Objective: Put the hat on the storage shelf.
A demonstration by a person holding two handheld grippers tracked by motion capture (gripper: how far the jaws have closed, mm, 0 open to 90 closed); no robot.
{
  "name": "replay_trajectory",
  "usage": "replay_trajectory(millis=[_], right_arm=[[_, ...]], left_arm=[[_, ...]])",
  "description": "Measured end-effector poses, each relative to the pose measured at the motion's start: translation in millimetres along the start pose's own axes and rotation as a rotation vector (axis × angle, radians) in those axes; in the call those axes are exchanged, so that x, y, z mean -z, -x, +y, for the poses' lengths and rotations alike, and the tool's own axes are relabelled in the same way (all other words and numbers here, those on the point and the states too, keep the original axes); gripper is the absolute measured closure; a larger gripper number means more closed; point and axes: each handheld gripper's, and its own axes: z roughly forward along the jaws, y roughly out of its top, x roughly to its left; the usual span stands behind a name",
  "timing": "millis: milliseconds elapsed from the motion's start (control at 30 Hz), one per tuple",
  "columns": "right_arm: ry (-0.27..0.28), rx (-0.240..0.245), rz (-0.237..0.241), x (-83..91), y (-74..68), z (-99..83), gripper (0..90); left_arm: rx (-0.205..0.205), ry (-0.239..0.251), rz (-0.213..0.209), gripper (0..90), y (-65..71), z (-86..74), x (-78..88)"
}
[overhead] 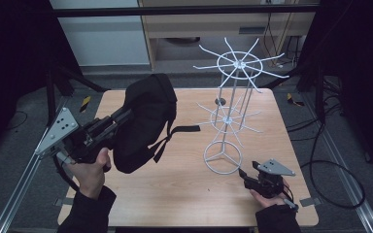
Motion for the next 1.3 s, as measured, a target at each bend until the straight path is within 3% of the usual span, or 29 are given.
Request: replay_trajectory(millis=[300,533,833,1300], right_arm=[[0.001,0.006,-0.002,-0.6,0.4,-0.6,39.3],[0.007,0.008,-0.003,-0.3,0.6,-0.4,39.2],[0.007,0.01,-0.002,-0.5,0.1,-0.1,39.2],[0.007,0.012,0.006,-0.8,-0.6,0.0,39.2]], left_arm=[[0.03,0.043,-0.036,78.8,-1.8,19.0,-13.0],[0.014,0.056,-0.046,78.8,2.8,32.6,-22.4],[-0.009,0.066,-0.094,78.8,18.6,52.6,-39.6],[-0.005,-0.001,-0.156,78.6,25.0,37.8,-73.2]])
